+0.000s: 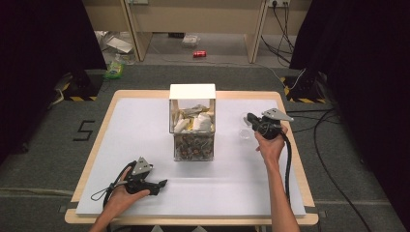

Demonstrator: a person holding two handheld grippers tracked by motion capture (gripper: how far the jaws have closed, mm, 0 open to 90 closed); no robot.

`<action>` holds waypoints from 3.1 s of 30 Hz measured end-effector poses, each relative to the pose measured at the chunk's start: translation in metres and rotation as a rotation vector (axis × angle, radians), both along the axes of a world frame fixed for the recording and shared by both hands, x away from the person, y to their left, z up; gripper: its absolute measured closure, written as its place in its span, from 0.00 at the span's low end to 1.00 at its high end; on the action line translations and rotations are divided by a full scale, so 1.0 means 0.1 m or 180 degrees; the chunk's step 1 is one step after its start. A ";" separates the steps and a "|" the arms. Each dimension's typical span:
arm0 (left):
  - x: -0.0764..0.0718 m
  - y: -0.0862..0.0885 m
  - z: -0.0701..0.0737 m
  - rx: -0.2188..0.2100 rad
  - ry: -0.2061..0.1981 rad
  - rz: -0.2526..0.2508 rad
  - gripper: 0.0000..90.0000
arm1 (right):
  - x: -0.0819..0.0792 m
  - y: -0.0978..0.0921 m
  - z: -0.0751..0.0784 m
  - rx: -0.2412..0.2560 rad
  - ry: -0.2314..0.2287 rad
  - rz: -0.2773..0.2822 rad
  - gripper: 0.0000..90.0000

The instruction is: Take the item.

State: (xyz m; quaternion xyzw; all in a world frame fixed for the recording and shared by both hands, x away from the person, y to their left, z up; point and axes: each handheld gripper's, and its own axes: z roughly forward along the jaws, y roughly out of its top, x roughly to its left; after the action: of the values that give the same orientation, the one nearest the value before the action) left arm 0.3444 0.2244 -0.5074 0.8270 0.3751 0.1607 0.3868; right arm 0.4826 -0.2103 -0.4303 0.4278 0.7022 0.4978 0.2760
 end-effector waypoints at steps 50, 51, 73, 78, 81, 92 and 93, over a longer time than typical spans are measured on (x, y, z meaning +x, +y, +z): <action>0.00 0.00 0.00 -0.0003 0.0002 -0.0002 0.17 | -0.32 0.14 0.14 -0.0145 0.0148 -0.0103 0.23; 0.00 0.00 0.00 -0.0002 0.0002 -0.0003 0.17 | -0.34 0.14 0.14 -0.0143 0.0157 -0.0105 0.23; 0.00 0.00 0.00 -0.0004 0.0002 -0.0002 0.18 | -0.51 0.10 0.20 -0.0192 0.0143 -0.0143 0.20; 0.00 0.00 0.00 -0.0003 0.0002 -0.0002 0.17 | -0.55 0.12 0.19 -0.0219 0.0157 -0.0116 0.20; 0.00 0.00 0.00 -0.0004 0.0002 -0.0002 0.17 | -0.58 0.12 0.18 -0.0236 0.0165 -0.0109 0.20; 0.00 0.00 0.00 -0.0004 0.0002 -0.0002 0.17 | -0.68 0.15 0.15 -0.0260 0.0187 -0.0039 0.20; 0.00 0.00 0.00 -0.0003 0.0002 -0.0002 0.17 | -0.69 0.16 0.15 -0.0268 0.0189 -0.0029 0.20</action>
State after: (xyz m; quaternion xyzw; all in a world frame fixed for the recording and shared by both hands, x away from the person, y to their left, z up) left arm 0.3444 0.2245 -0.5074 0.8270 0.3750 0.1601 0.3871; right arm 0.4132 -0.1947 -0.4149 0.4336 0.7284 0.4536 0.2750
